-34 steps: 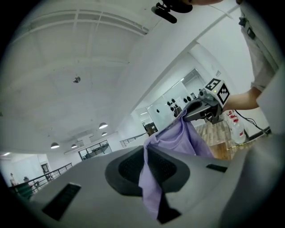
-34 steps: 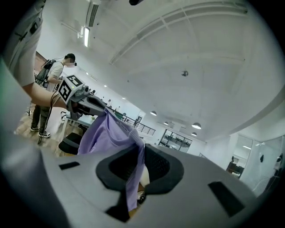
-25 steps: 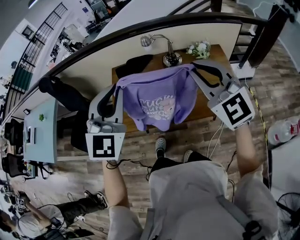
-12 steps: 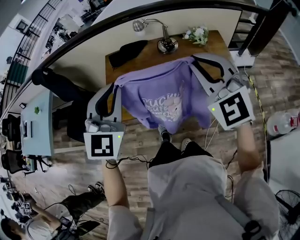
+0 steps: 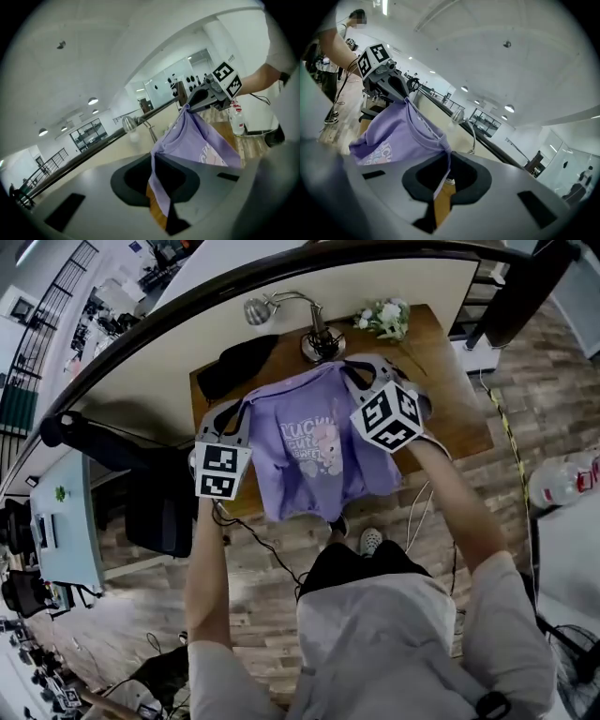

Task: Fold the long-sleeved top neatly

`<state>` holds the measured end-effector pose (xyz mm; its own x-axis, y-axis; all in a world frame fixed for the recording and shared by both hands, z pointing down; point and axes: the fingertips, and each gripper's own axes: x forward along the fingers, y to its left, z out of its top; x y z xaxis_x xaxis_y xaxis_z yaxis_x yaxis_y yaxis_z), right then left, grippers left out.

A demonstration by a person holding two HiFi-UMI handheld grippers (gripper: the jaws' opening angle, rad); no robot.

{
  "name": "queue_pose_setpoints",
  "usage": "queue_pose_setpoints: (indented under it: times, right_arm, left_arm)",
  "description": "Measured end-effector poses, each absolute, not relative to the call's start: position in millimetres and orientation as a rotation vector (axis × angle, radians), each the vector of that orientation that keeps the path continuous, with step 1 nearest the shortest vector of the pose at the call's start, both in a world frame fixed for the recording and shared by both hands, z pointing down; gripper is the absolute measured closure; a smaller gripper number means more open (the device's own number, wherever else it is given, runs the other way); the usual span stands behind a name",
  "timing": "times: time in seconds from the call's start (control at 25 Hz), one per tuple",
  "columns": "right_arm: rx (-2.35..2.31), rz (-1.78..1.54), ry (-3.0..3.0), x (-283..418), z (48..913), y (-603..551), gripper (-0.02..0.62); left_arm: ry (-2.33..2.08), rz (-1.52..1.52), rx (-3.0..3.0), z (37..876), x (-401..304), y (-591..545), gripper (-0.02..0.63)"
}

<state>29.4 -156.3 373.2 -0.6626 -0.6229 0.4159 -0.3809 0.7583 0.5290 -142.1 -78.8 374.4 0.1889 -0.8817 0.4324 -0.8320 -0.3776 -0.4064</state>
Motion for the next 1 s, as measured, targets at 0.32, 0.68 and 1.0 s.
queue_pose_setpoints:
  times: [0.32,0.68,1.0]
  right_arm:
    - [0.703,-0.379,-2.278,-17.5,467.4,-254.2,0.563]
    - [0.725,-0.228,-2.170,-50.9,547.3,-341.7,0.563]
    - [0.745,-0.115,-2.097,-55.2,613.3,-361.5,0.563]
  left_arm:
    - [1.727,-1.029,-2.468,460.8,-191.0,-179.8,0.563]
    - [1.758,-0.991,-2.624,542.9,-237.2,-282.8,0.563]
    - [1.760,-1.048,-2.734,612.0,-242.5,-311.5,0.563]
